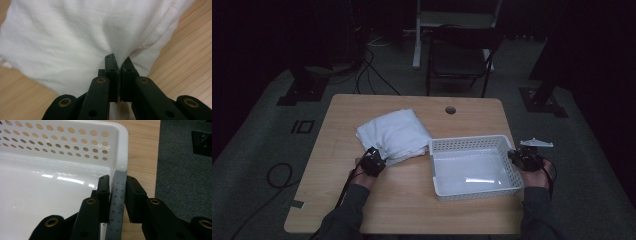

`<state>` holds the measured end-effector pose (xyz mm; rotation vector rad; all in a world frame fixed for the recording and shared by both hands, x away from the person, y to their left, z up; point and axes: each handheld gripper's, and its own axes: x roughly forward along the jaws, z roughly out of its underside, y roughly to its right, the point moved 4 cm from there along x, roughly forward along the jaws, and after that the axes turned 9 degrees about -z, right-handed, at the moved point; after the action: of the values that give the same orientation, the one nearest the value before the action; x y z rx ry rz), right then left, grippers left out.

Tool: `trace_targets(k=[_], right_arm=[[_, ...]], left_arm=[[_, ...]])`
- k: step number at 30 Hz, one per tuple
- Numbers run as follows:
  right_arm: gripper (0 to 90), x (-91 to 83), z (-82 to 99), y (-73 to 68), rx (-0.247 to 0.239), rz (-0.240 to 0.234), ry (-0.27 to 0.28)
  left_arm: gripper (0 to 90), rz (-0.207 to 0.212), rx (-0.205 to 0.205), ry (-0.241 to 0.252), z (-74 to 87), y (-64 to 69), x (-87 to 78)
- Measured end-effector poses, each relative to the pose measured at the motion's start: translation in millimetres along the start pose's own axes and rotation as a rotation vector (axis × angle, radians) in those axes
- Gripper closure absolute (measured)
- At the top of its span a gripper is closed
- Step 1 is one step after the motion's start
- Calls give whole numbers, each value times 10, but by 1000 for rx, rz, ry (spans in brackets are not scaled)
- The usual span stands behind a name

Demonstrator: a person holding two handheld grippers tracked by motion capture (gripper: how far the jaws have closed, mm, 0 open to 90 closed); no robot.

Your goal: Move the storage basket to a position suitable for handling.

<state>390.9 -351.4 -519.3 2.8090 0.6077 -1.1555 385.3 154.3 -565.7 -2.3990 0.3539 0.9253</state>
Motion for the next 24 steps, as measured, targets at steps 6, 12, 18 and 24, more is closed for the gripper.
trace_targets(k=[6,12,18,24], right_arm=[[750,23,-20,38,27,22,8],[750,115,-112,52,57,39,14],[749,213,-202,48,88,52,23],[749,333,-317,46,120,63,30]], left_arm=[[858,-27,-32,-34,307,-286,-87],[781,-30,-129,-49,492,-487,-190],[573,26,-139,57,426,-423,-450],[452,41,-144,130,143,-346,-458]])
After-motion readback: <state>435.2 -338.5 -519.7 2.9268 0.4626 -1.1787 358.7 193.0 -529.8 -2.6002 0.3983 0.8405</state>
